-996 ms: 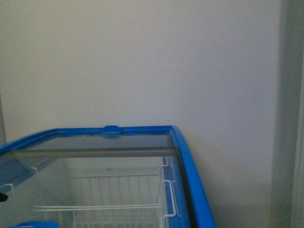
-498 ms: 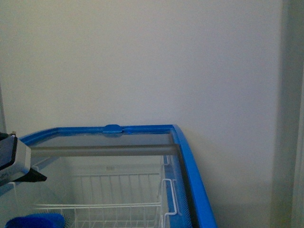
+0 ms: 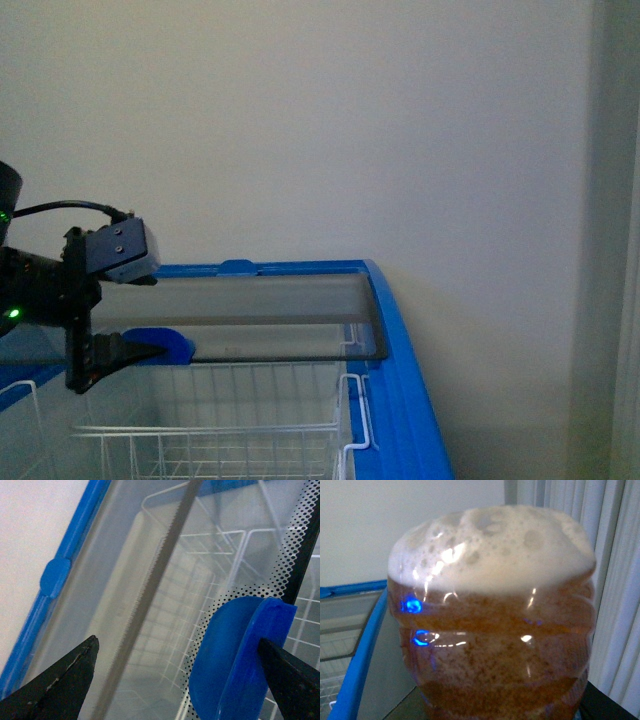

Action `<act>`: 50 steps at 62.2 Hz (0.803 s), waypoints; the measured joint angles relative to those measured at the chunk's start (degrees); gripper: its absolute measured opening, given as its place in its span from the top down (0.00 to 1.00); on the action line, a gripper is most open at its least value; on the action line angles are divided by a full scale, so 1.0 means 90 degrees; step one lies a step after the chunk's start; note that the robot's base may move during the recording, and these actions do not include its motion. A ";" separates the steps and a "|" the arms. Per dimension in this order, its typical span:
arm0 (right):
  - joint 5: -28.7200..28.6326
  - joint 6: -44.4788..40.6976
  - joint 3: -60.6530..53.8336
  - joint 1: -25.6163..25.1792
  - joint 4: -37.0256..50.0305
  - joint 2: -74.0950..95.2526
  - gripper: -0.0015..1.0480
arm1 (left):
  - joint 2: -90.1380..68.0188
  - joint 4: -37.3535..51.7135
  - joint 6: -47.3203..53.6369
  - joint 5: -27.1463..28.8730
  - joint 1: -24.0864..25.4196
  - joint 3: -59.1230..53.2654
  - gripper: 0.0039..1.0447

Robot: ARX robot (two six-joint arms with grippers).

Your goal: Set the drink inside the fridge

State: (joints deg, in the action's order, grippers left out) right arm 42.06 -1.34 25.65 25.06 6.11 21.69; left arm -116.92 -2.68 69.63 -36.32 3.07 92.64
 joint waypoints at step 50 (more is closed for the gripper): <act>-0.0002 -0.0012 0.0000 0.0015 0.0000 0.0000 0.61 | 0.3266 0.3004 -0.7130 0.2540 0.0177 -0.3140 0.07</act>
State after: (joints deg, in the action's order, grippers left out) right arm 42.04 -1.45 25.65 25.19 6.11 21.69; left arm -87.53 24.36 5.45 -13.45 4.67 64.38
